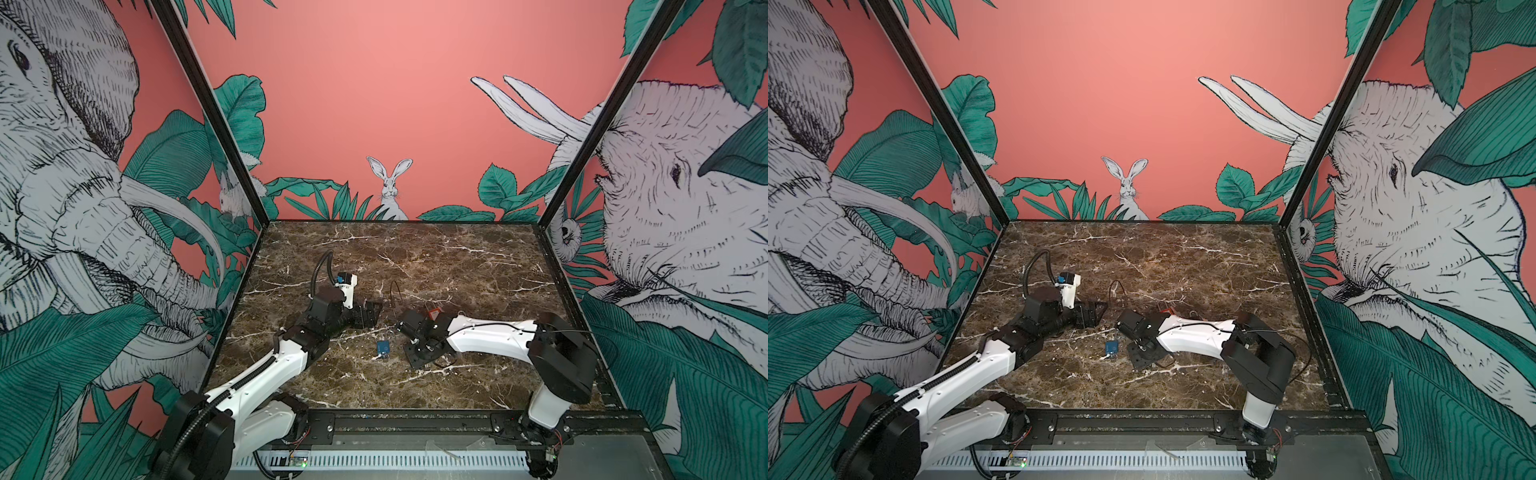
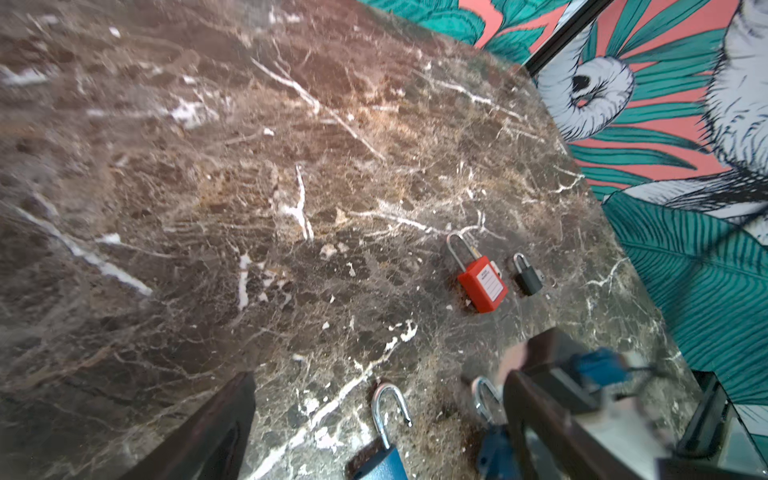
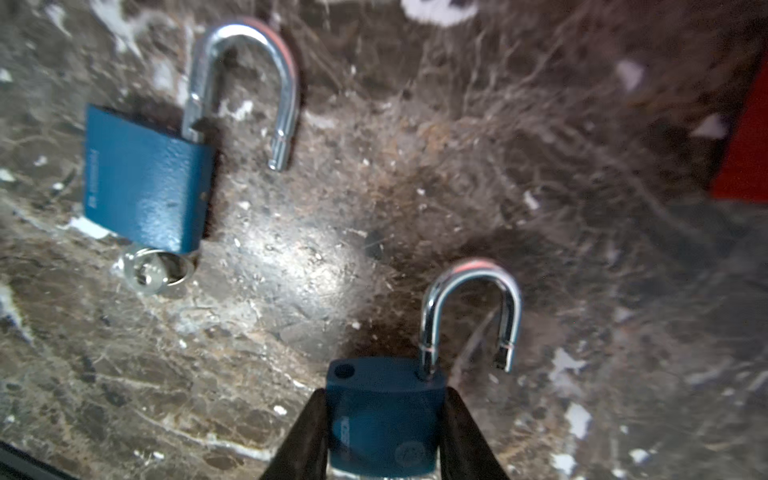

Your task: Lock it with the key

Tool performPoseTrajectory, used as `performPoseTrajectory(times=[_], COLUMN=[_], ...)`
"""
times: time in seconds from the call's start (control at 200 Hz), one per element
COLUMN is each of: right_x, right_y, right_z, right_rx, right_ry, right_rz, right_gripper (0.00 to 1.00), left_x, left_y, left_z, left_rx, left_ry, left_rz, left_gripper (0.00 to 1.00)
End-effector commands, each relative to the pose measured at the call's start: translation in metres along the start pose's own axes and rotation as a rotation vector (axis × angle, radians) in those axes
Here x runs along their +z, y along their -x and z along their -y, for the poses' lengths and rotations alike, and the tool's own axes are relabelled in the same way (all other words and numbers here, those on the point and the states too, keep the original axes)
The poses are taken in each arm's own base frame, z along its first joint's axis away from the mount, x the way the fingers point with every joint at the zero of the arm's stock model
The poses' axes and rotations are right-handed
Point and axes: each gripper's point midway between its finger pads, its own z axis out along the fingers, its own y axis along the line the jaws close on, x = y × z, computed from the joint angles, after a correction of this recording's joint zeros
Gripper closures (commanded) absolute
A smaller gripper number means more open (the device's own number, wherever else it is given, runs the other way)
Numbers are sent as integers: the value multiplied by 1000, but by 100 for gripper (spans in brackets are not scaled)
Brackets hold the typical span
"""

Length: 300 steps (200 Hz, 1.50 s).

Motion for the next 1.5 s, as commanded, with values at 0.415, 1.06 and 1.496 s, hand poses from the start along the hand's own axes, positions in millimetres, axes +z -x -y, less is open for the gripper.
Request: performPoseTrajectory(times=[0.415,1.06,1.496], right_x=[-86,-92,-97], right_y=[71,89,93], right_z=[-5,-21,-23], right_rx=[-341,-376,-380], right_ry=[53,101,104], right_rz=[320,338,360], right_gripper=[68,68,68], left_x=[22,36,42], left_y=[14,1,-1], left_z=[68,105,113], left_rx=[-103,-100,-112], left_ry=[-357,-490,-524], left_rz=[-99,-208,-230], left_gripper=[13,28,59])
